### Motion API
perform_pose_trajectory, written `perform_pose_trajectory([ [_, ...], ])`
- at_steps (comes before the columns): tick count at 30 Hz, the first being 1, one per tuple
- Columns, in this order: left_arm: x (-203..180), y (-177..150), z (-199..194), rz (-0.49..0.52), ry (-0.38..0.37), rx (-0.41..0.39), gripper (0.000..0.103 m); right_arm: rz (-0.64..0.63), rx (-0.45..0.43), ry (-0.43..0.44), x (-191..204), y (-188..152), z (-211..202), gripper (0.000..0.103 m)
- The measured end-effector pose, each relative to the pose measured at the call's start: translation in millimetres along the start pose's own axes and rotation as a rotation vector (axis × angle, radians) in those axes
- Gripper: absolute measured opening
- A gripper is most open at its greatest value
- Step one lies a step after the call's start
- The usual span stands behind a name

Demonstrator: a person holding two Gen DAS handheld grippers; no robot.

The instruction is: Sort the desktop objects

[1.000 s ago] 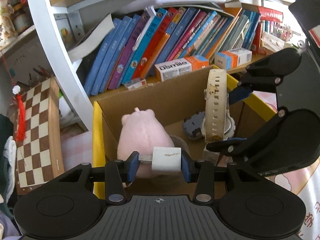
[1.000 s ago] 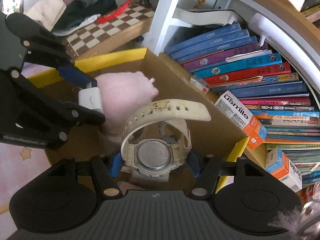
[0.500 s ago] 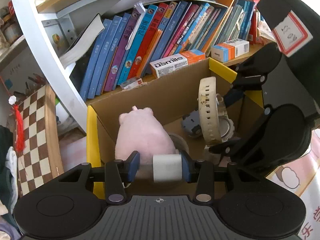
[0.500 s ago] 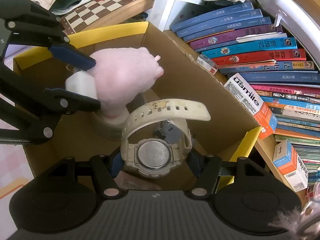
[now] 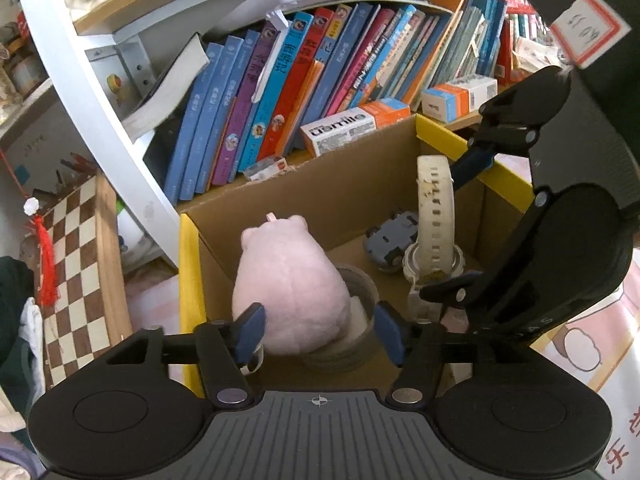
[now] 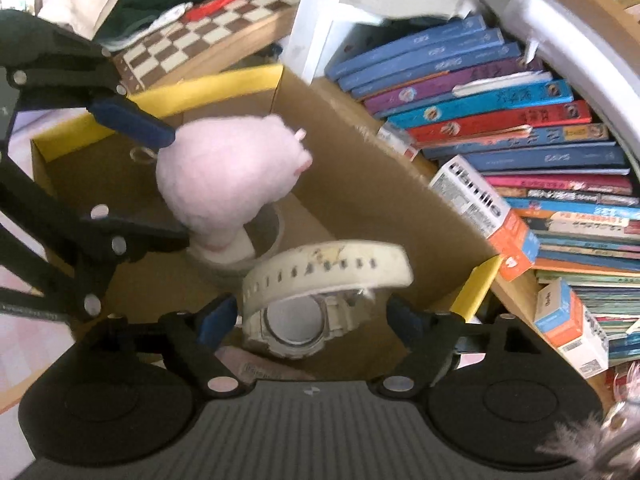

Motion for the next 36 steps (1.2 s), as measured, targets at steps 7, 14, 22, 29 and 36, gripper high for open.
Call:
perform_pose_trajectory([
  [7, 3, 8, -24, -0.027, 0.011, -0.070, 0.071, 0.038, -0.069, -0.023, -5, 5, -29, 0.084],
  [14, 7, 15, -54, -0.070, 0.023, -0.137, 0.073, 0.089, -0.146, -0.048, -5, 10, -63, 0.085],
  [22, 9, 16, -95, -0.124, 0.030, -0.210, 0.079, 0.175, -0.243, -0.083, 1, 11, -106, 0.088],
  [29, 9, 3, -124, -0.184, 0.043, -0.244, 0.083, 0.261, -0.318, -0.117, 12, 3, -140, 0.089],
  [36, 6, -23, -142, -0.202, 0.058, -0.236, 0.085, 0.308, -0.339, -0.172, 32, -14, -158, 0.091],
])
Point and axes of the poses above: each gripper's, at about its wrist camera, not at the fingertips, and z roughly the way its jaws point, x to its left, y to its top, the point moved 10 cm from there along z, roughly the way its jaws point, and after that the axes turned 5 degrees about -z, right-handed, at the moved point
